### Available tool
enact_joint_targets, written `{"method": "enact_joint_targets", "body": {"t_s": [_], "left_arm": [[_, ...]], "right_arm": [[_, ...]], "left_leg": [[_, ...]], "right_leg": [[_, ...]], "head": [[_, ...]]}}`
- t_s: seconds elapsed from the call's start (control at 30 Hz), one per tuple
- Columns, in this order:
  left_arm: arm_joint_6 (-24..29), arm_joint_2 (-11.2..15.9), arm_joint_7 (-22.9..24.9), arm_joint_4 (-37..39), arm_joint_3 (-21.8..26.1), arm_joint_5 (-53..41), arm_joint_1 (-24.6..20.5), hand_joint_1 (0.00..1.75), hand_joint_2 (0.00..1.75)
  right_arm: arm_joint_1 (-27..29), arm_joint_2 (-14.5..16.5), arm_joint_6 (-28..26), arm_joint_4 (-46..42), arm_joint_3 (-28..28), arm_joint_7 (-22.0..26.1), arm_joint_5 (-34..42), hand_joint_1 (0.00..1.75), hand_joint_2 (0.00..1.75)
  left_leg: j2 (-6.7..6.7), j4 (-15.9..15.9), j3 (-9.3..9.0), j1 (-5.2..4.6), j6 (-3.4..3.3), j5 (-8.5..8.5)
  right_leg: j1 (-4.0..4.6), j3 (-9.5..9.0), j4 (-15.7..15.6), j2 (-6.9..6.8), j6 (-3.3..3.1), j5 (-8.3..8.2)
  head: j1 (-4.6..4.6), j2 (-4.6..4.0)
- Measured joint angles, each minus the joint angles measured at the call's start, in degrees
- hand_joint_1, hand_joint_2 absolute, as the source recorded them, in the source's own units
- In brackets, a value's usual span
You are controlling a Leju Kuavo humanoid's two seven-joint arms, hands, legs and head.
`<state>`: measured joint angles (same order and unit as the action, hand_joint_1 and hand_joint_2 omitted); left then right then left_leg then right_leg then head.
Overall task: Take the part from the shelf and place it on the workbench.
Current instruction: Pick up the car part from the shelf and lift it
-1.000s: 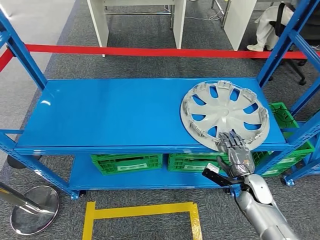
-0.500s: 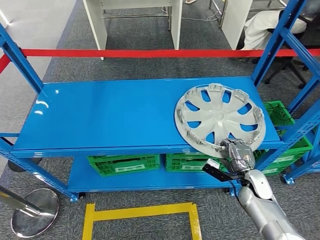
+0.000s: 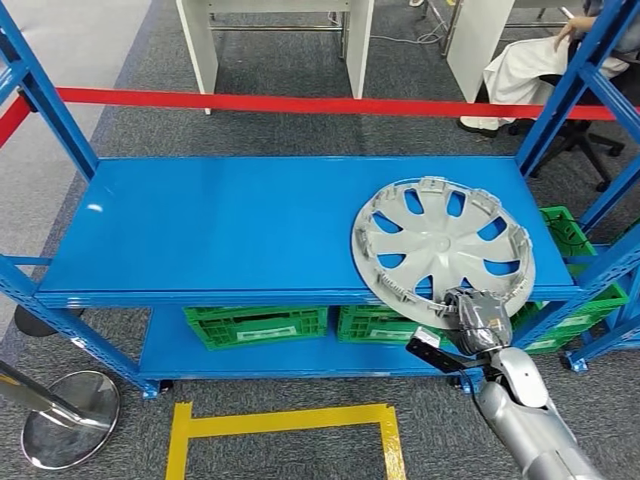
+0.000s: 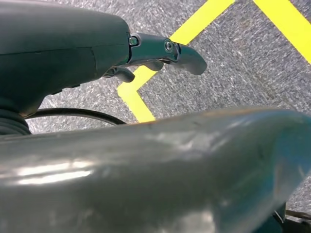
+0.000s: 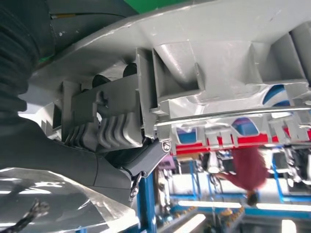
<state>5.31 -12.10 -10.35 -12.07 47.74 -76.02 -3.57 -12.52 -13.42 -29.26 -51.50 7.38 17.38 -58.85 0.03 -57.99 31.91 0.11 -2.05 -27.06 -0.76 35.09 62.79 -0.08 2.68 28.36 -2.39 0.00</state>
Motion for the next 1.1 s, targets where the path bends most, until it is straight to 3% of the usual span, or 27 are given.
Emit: {"method": "enact_joint_targets", "body": {"t_s": [0.07,0.2,0.27,0.33,0.37,0.4,0.43,0.5,0.53,0.57,0.67,0.73,0.83,0.87,0.9,0.93,0.97,1.03,1.1], "left_arm": [[0.16,-0.01,-0.08,0.01,0.00,-0.15,-0.05,0.00,0.00],[0.31,0.03,-0.09,0.00,0.00,-0.49,-0.04,0.00,0.00],[0.66,0.07,-0.23,0.00,0.01,-0.68,-0.03,0.00,0.00],[1.65,0.09,-1.09,0.00,0.08,-0.56,0.07,0.00,0.00],[2.34,0.10,-1.82,0.00,0.16,-0.39,0.14,0.00,0.00],[3.07,0.09,-2.69,0.00,0.26,-0.14,0.19,0.00,0.00],[3.81,0.08,-3.64,0.00,0.35,0.10,0.22,0.00,0.00],[5.00,0.04,-5.27,0.01,0.50,0.39,0.24,0.00,0.00],[5.38,0.00,-5.78,0.01,0.57,0.42,0.24,0.00,0.00],[5.59,-0.04,-6.06,0.01,0.66,0.42,0.24,0.00,0.00],[6.14,-0.19,-6.50,0.00,0.84,0.43,0.37,0.00,0.00],[7.27,-0.47,-7.42,0.01,0.88,0.44,0.39,0.00,0.00],[8.70,-1.15,-8.28,0.01,1.09,0.91,0.21,0.00,1.31],[8.96,-1.30,-8.40,0.01,1.25,1.19,0.22,0.00,1.31],[9.26,-1.34,-8.68,0.01,1.45,1.48,0.23,0.00,0.87],[9.53,-1.36,-9.21,0.01,1.68,1.82,0.23,0.00,0.87],[9.76,-1.39,-9.95,0.01,1.91,2.23,0.23,0.00,0.87],[9.97,-1.40,-11.50,0.01,2.44,3.03,0.20,0.00,1.75],[10.38,-1.38,-12.56,0.01,3.03,3.53,0.20,0.00,1.75]], "right_arm": [[0.65,0.00,-1.85,-0.94,0.09,0.33,-0.32,1.75,1.75],[3.96,0.34,-7.13,-5.48,0.16,0.34,-4.25,1.75,1.75],[6.61,1.26,-8.85,-10.04,-0.16,0.11,-8.72,1.75,1.75],[9.65,2.77,-9.35,-15.81,-1.26,0.68,-13.99,1.75,1.75],[11.25,3.71,-9.38,-19.01,-2.08,1.37,-16.39,1.75,1.75],[12.85,4.73,-9.39,-22.37,-2.99,2.39,-18.45,1.75,1.75],[14.47,5.86,-9.40,-26.04,-3.95,3.62,-20.26,1.75,1.75],[17.33,8.15,-9.40,-33.22,-5.81,5.94,-22.61,1.75,1.75],[18.40,9.09,-9.40,-36.17,-6.60,6.71,-23.26,1.75,1.75],[19.19,9.87,-9.40,-38.65,-7.30,7.15,-23.64,1.75,1.75],[20.68,11.27,-9.40,-44.06,-8.75,7.58,-24.37,1.75,1.75],[21.88,11.57,-9.40,-47.97,-9.38,7.07,-25.81,1.75,1.75],[24.00,10.90,-9.40,-54.94,-9.22,3.69,-29.38,1.75,1.75],[24.49,10.43,-9.40,-57.18,-9.07,3.02,-30.14,1.75,1.75],[24.87,10.01,-9.40,-59.18,-9.00,3.20,-30.53,1.75,1.75],[25.19,9.72,-9.40,-61.06,-9.03,3.99,-30.76,1.75,1.75],[25.46,9.55,-9.40,-62.79,-9.07,5.17,-30.92,1.75,1.75],[25.80,9.47,-9.40,-65.85,-9.11,7.76,-31.04,1.75,1.75],[26.09,9.50,-9.39,-68.53,-9.12,10.06,-31.05,1.75,1.75]], "left_leg": [[-0.05,-0.16,0.12,-0.20,0.50,-0.12],[-0.17,-0.98,0.51,-0.14,1.68,-0.81],[-0.18,-5.70,2.54,-0.01,2.38,-3.75],[-0.16,-13.17,5.96,0.12,2.82,-7.11],[-0.16,-15.65,7.13,0.15,2.90,-7.70],[-0.16,-16.12,7.44,0.14,2.86,-7.15],[-0.17,-14.37,6.74,0.11,2.67,-5.51],[-0.19,-7.00,3.55,-0.09,1.82,-1.20],[-0.20,-3.65,2.17,-0.24,1.36,0.17],[-0.20,-1.54,1.39,-0.40,1.01,0.69],[-0.18,0.06,1.13,-0.49,0.58,0.49],[-0.18,0.68,0.84,-0.18,0.12,0.74],[-0.19,0.86,0.72,-0.08,-0.33,0.76],[-0.18,0.85,0.68,-0.08,-0.35,0.73],[-0.18,0.83,0.62,-0.06,-0.33,0.68],[-0.17,0.79,0.52,-0.02,-0.27,0.60],[-0.18,0.72,0.39,0.04,-0.13,0.47],[-0.20,0.24,0.34,-0.06,0.44,0.05],[-0.19,-0.21,0.54,-0.35,1.04,-0.20]], "right_leg": [[0.11,-2.45,-4.58,0.03,-0.42,-1.00],[0.02,-2.83,-5.19,-0.10,-1.43,-1.04],[-0.17,-2.93,-5.33,-0.30,-1.98,-1.08],[-0.12,-2.94,-5.29,-0.38,-2.30,-0.93],[-0.08,-2.98,-5.26,-0.38,-2.39,-0.85],[-0.03,-3.05,-5.23,-0.36,-2.45,-0.76],[0.04,-3.19,-5.20,-0.33,-2.47,-0.65],[0.15,-3.45,-5.17,-0.27,-2.42,-0.38],[0.24,-3.42,-5.09,-0.22,-2.29,-0.28],[0.27,-3.22,-5.01,-0.19,-2.09,-0.25],[0.16,-2.64,-4.99,-0.15,-1.20,-0.22],[0.11,-1.72,-3.14,-0.08,-0.69,1.24],[0.02,3.31,7.36,0.01,-0.15,6.23],[-0.01,4.89,10.36,0.00,0.01,7.07],[-0.05,5.59,11.45,-0.01,0.15,6.80],[-0.12,5.13,10.18,-0.01,0.24,5.38],[-0.23,3.65,6.89,-0.03,0.29,3.23],[-0.42,-0.10,-0.86,-0.03,0.29,0.04],[-0.41,-1.85,-4.12,0.07,-0.10,-0.43]], "head": [[0.08,0.00],[0.15,0.00],[0.29,0.00],[0.38,0.00],[0.38,0.00],[0.39,0.00],[0.40,0.00],[0.37,0.00],[0.34,0.00],[0.34,0.00],[0.34,0.00],[0.25,0.00],[-0.05,0.00],[-0.07,0.00],[-0.09,0.00],[-0.10,0.00],[-0.11,0.00],[-0.15,0.00],[-0.09,0.00]]}}
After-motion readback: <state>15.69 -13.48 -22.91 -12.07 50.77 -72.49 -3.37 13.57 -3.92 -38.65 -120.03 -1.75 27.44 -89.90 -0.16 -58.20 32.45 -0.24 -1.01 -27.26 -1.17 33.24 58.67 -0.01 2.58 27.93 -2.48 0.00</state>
